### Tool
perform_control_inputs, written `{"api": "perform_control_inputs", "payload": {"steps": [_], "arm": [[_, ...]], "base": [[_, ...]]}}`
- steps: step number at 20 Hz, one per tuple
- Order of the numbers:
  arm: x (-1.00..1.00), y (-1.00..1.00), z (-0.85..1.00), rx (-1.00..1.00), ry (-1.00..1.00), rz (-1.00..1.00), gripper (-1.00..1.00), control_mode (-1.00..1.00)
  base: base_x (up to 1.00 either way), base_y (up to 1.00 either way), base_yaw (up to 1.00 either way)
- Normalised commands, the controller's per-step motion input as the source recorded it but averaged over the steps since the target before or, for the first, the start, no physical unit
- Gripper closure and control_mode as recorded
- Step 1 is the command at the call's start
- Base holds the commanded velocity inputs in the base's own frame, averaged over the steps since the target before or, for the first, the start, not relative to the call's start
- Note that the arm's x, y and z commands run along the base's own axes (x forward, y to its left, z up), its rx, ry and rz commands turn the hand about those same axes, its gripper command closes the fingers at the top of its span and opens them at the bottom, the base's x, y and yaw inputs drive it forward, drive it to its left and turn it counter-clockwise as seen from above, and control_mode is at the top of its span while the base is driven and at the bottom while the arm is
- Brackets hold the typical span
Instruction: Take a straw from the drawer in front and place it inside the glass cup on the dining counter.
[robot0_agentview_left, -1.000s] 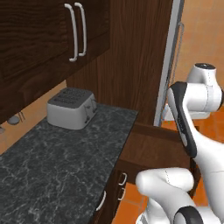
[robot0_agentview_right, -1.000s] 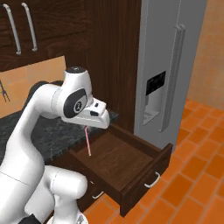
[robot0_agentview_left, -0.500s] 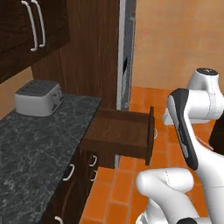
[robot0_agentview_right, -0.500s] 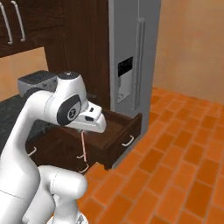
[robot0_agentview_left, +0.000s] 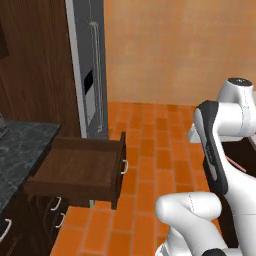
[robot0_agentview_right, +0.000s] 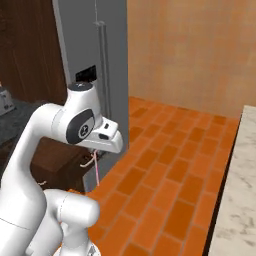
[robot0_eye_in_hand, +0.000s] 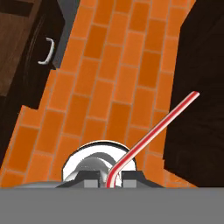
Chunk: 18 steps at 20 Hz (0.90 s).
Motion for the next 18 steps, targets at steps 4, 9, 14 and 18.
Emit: {"api": "perform_control_inputs", "payload": {"steps": [4,9,14,18], "arm": [[0.0,0.0,0.0,0.0,0.0,0.0,1.0,1.0],[0.0,0.0,0.0,0.0,0.0,0.0,1.0,1.0],[0.0,0.0,0.0,0.0,0.0,0.0,1.0,1.0],[0.0,0.0,0.0,0.0,0.0,0.0,1.0,1.0]], "base": [[1.0,-0.55,-0.03],[1.0,-0.33,-0.12],[1.0,-0.1,-0.2],[1.0,0.0,-0.12]]}}
